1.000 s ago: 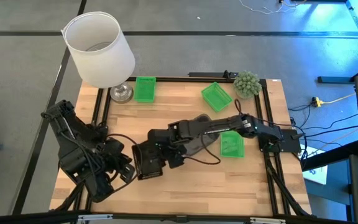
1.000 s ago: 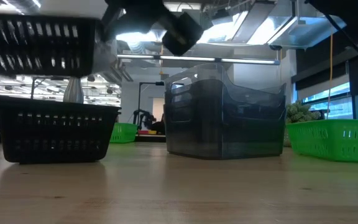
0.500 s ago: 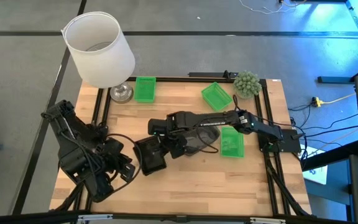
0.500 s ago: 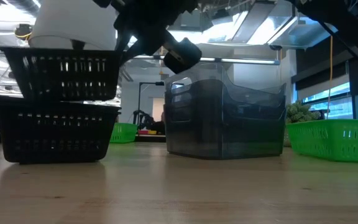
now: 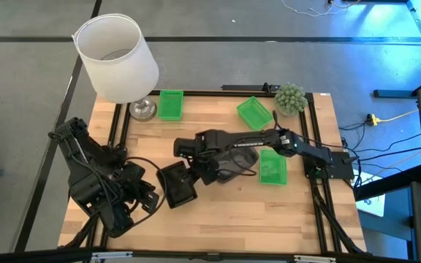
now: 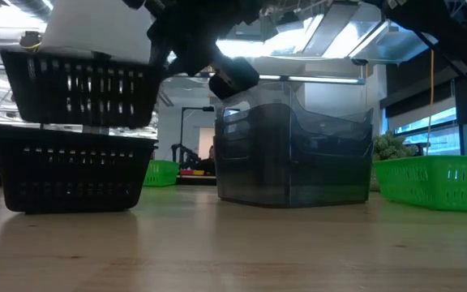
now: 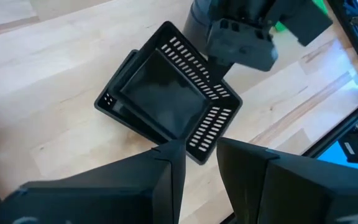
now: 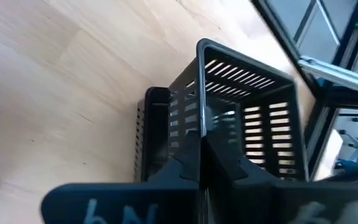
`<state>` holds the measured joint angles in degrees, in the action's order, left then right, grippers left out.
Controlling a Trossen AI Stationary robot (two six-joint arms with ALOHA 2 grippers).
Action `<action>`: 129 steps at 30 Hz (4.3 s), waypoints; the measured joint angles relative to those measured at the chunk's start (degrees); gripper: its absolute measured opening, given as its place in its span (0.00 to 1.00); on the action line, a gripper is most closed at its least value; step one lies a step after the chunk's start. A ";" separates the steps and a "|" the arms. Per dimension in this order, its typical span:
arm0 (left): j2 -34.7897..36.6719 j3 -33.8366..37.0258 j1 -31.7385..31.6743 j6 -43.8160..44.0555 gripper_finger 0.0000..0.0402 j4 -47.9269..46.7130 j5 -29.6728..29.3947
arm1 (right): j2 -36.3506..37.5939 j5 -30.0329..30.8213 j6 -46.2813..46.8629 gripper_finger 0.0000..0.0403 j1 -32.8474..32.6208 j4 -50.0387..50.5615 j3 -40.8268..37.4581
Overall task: Stack baskets by color
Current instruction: Stack the top black bin on top of the bottom black bin
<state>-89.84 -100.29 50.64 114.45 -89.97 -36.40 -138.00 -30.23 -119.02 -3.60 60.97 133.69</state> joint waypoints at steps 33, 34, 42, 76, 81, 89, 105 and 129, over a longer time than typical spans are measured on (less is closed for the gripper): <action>0.00 0.00 0.01 0.89 0.21 0.00 0.02 | -1.83 -0.92 13.94 0.11 0.20 -5.40 0.00; 0.00 0.00 0.01 0.88 0.21 0.00 0.02 | -1.83 -0.92 13.97 0.11 0.20 -5.37 0.00; 0.00 0.00 0.03 0.90 0.21 0.00 0.04 | -1.85 -0.90 13.96 0.02 0.21 -5.31 0.00; 0.00 0.00 0.01 0.59 0.21 0.96 0.05 | -2.00 10.78 21.85 0.06 0.44 -13.57 0.39; 0.00 0.00 0.01 0.48 0.21 0.96 0.04 | -2.00 12.32 26.01 0.14 0.44 -14.80 0.42; 0.00 0.00 0.14 0.36 0.21 0.67 0.05 | -1.65 29.90 40.14 0.20 0.39 -16.96 0.71; -0.02 0.02 4.74 -22.83 0.21 -0.04 -0.36 | 9.06 29.42 108.00 0.19 -4.39 -8.22 1.36; -0.02 0.02 16.25 -23.49 0.21 -0.04 -1.99 | 9.09 24.54 97.50 0.19 -10.95 -14.94 0.94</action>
<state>-89.86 -100.27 66.89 90.96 -90.02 -38.39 -128.91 -5.69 -21.51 -14.55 46.03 134.63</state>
